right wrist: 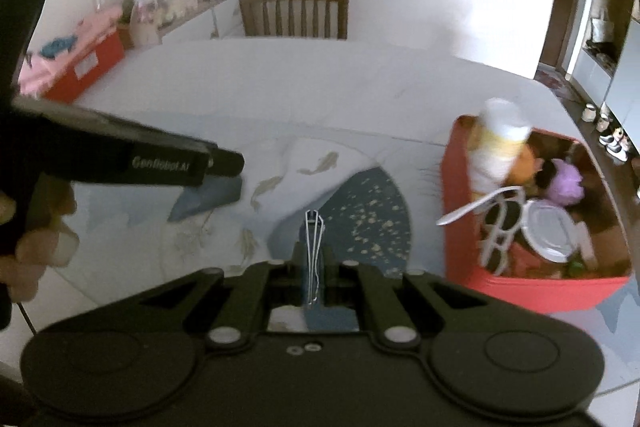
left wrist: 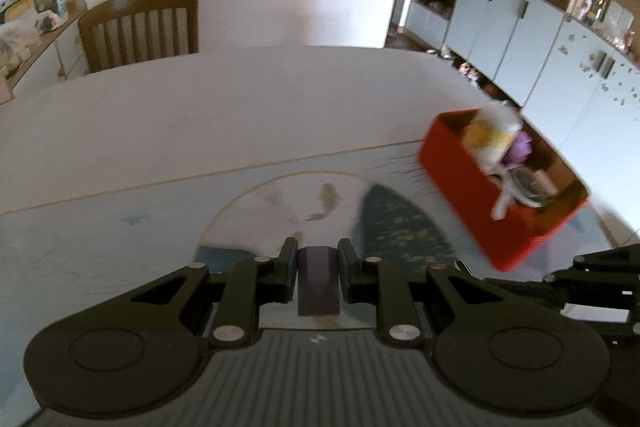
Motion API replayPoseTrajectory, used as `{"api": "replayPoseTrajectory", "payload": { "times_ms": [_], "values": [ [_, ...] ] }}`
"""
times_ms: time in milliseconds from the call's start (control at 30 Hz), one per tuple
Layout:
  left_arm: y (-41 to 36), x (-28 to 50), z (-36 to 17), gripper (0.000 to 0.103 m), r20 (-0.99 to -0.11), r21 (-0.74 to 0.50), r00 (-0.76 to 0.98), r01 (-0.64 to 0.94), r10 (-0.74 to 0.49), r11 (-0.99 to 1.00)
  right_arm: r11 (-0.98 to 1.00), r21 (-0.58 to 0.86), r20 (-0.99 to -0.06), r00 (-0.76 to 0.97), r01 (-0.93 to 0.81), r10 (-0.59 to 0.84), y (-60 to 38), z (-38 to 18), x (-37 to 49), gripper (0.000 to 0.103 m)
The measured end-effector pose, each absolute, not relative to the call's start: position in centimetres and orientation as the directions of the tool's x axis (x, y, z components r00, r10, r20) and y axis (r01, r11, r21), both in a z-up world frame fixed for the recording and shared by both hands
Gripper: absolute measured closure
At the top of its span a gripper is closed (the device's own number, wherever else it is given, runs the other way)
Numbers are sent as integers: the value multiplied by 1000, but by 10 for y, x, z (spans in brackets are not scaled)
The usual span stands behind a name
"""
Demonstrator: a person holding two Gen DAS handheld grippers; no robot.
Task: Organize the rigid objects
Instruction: 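Carry the purple block and metal clip over the red box with both tools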
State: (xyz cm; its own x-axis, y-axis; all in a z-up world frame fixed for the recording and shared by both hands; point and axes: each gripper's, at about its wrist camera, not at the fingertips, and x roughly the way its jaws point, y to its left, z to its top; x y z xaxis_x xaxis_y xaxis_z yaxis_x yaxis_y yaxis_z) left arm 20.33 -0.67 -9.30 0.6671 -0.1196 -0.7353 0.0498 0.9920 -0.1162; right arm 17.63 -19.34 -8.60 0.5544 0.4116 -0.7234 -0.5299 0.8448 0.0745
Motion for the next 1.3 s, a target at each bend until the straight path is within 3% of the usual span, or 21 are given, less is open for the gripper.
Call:
{"api": "replayPoseTrajectory", "payload": {
  "times_ms": [633,1300],
  "values": [
    [-124,215,-49,82,-684,-164,680,209,-264,964,903,101,-680,634,-417,369,-311,-62,216,98],
    [-237,283,-91,82,-726,-119,628,287,-280,951,907,116,-741,572,-406,351,-382,-101,311,98]
  ]
}}
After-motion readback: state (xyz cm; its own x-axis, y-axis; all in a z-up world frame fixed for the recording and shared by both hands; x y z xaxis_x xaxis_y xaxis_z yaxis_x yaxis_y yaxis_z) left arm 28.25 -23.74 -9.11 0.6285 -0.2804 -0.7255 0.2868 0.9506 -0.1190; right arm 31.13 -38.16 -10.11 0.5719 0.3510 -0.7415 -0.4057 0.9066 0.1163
